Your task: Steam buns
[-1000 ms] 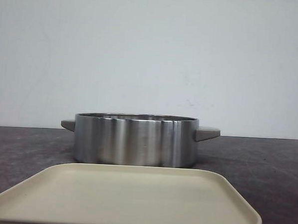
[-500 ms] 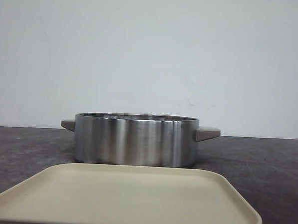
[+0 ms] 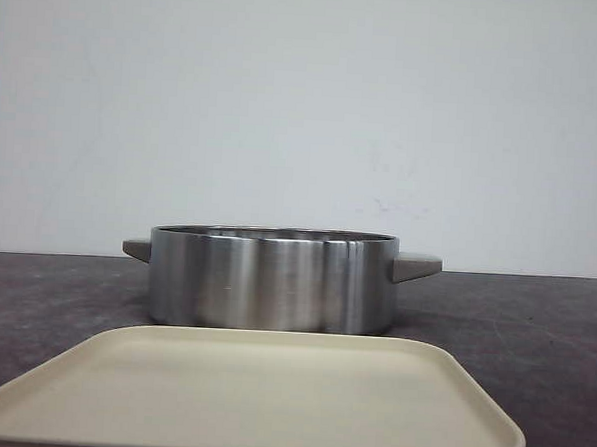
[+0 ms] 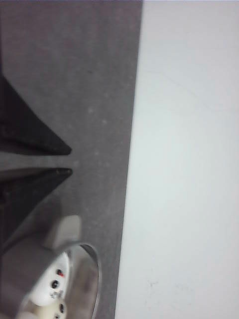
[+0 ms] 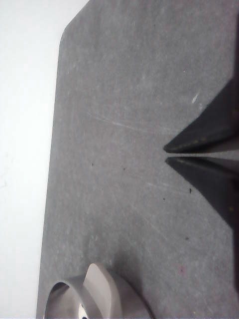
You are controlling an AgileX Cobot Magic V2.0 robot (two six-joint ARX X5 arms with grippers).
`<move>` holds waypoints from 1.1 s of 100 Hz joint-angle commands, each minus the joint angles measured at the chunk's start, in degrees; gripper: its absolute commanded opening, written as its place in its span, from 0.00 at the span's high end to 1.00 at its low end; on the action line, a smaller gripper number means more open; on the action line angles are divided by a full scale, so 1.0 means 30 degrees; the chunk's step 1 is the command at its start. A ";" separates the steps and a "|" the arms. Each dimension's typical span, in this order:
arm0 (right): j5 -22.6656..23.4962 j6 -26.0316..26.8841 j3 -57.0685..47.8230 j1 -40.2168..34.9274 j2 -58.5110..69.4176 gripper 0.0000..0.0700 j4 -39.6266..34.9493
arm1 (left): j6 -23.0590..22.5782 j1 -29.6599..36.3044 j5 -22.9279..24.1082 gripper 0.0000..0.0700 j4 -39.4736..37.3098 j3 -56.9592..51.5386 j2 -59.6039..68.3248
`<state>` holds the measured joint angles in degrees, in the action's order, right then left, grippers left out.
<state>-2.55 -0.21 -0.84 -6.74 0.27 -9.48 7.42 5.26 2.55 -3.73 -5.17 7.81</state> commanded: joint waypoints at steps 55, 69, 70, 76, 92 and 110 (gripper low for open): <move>0.0044 -0.0153 0.0044 -0.0051 -0.0022 0.99 0.0146 | -0.0219 -0.2361 -0.0350 1.00 0.3191 0.1464 -0.1909; 0.0044 -0.0153 0.0044 -0.0051 -0.0022 0.99 0.0146 | -0.1319 -0.2535 -0.0270 1.00 0.4524 0.1464 -0.2550; 0.0044 -0.0153 0.0044 -0.0051 -0.0022 0.99 0.0146 | -0.1377 -0.2535 -0.0270 1.00 0.4583 0.1464 -0.2550; 0.0022 -0.0153 0.0044 -0.0051 -0.0022 0.99 0.0146 | -0.1763 -0.2535 -0.0262 1.00 0.4903 0.1464 -0.2550; 0.0044 -0.0153 0.0044 -0.0051 -0.0022 0.99 0.0138 | -0.1778 -0.2535 -0.0291 1.00 0.4867 0.1464 -0.2506; 0.0044 -0.0153 0.0044 -0.0051 -0.0022 0.99 0.0146 | -0.1304 -0.2528 -0.0350 1.00 0.4830 0.1457 -0.2514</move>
